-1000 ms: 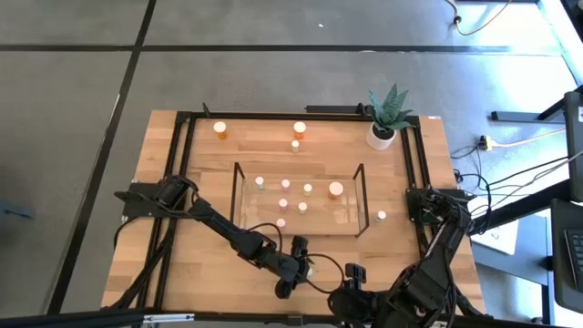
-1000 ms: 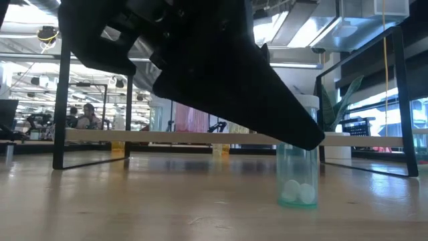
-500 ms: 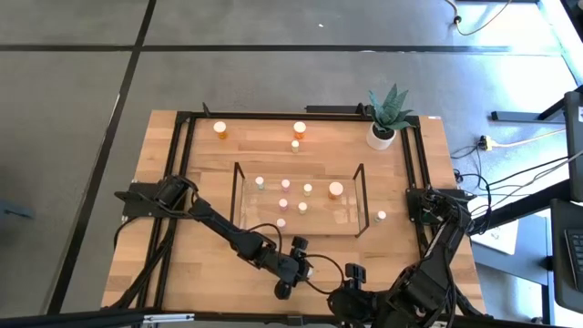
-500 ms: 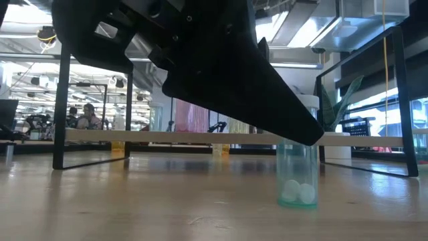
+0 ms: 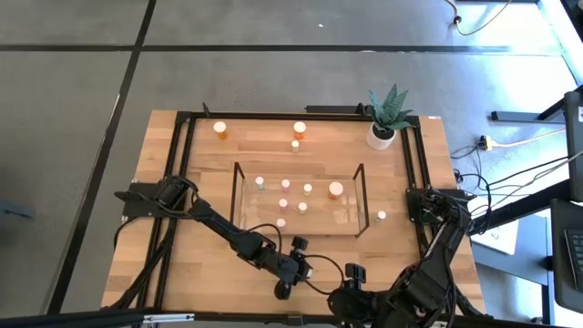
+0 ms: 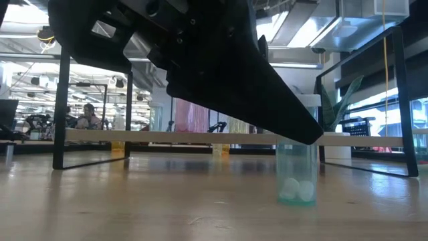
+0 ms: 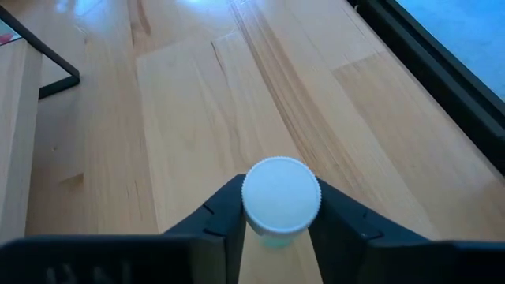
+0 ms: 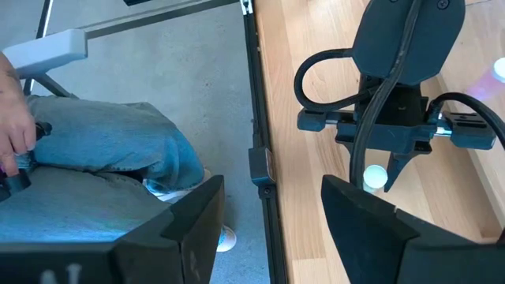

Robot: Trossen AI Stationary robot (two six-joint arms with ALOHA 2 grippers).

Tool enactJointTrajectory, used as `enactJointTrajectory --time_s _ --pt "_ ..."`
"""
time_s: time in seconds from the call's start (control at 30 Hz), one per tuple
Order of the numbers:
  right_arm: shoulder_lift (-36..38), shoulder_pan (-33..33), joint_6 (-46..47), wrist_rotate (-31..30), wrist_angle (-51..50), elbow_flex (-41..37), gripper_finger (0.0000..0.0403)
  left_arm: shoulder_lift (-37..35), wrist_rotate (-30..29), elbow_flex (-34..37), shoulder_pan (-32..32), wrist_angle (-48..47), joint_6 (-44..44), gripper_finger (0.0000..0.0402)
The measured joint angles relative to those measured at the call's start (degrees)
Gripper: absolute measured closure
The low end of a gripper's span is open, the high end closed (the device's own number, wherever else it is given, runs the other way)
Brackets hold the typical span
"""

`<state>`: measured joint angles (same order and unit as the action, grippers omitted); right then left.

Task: Pick and place medicine bottles onto shelf by color
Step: Put the bottom blue pill bottle on the shelf aligned with the other blue pill bottle

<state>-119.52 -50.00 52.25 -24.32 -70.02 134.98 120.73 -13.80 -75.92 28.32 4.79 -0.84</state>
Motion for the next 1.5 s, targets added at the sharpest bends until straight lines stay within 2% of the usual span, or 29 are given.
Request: enactJointTrajectory --time_s 0.27,0.47,0.7,0.93,1.1,1.5 --pt "0.00 0.00 -0.07 0.00 -0.02 0.00 0.0188 -0.48 0.01 -0.02 0.84 -0.13 -0.56 0.0298" --pt "0.00 -0.01 -0.09 0.00 -0.01 0.01 0.0188 -4.53 0.00 -0.03 2.22 -2.10 -3.47 0.0299" --pt "0.00 -0.02 -0.07 0.00 -0.01 0.02 0.0188 -12.01 -3.18 -0.07 4.17 -12.17 -7.76 0.0300" --pt "0.00 -0.02 0.01 0.00 0.10 0.02 0.0188 -20.72 -14.08 -0.07 7.45 -24.99 -14.74 0.0300" --pt "0.00 -0.02 -0.01 0.00 0.40 0.02 0.0188 -26.77 -14.79 -0.07 8.99 -33.80 -24.05 0.0300" --pt "0.00 0.00 -1.79 -0.01 1.26 0.02 0.0188 -35.16 -21.58 -0.07 10.72 -49.13 -36.13 0.0300"
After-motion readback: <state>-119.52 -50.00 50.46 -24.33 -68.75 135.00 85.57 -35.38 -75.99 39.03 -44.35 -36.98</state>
